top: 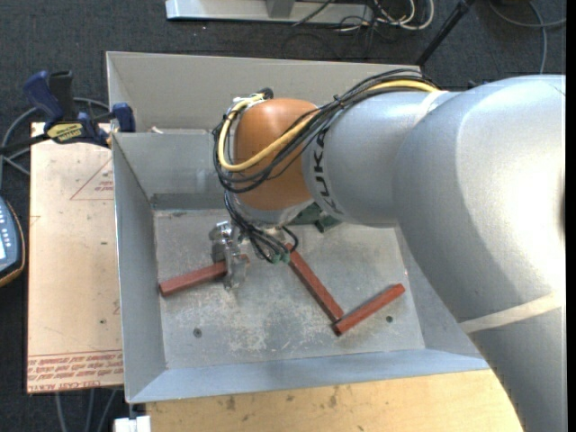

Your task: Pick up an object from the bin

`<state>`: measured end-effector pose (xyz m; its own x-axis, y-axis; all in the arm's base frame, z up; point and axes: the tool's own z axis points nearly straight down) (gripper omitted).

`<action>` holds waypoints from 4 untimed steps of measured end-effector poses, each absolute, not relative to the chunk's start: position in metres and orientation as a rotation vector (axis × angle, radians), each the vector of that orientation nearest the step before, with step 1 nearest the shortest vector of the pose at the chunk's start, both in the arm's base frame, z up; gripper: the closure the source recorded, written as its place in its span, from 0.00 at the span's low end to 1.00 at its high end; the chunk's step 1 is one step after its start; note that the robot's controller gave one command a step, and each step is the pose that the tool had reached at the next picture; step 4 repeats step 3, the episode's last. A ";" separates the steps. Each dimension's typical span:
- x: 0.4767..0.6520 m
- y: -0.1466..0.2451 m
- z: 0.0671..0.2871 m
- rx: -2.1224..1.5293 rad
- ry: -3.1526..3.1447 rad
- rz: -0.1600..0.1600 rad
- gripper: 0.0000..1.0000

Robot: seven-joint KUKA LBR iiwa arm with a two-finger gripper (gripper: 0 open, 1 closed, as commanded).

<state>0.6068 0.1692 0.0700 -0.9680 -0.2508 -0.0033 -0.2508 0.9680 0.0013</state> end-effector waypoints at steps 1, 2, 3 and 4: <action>0.608 0.170 0.100 -0.395 3.111 0.003 1.00; 0.610 0.171 0.153 -0.393 3.108 0.003 1.00; 0.611 0.171 0.176 -0.392 3.111 0.002 1.00; 0.611 0.171 0.176 -0.392 3.111 0.002 1.00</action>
Offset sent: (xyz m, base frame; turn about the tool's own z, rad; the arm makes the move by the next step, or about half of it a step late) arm -0.0001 0.0001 0.0286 0.0000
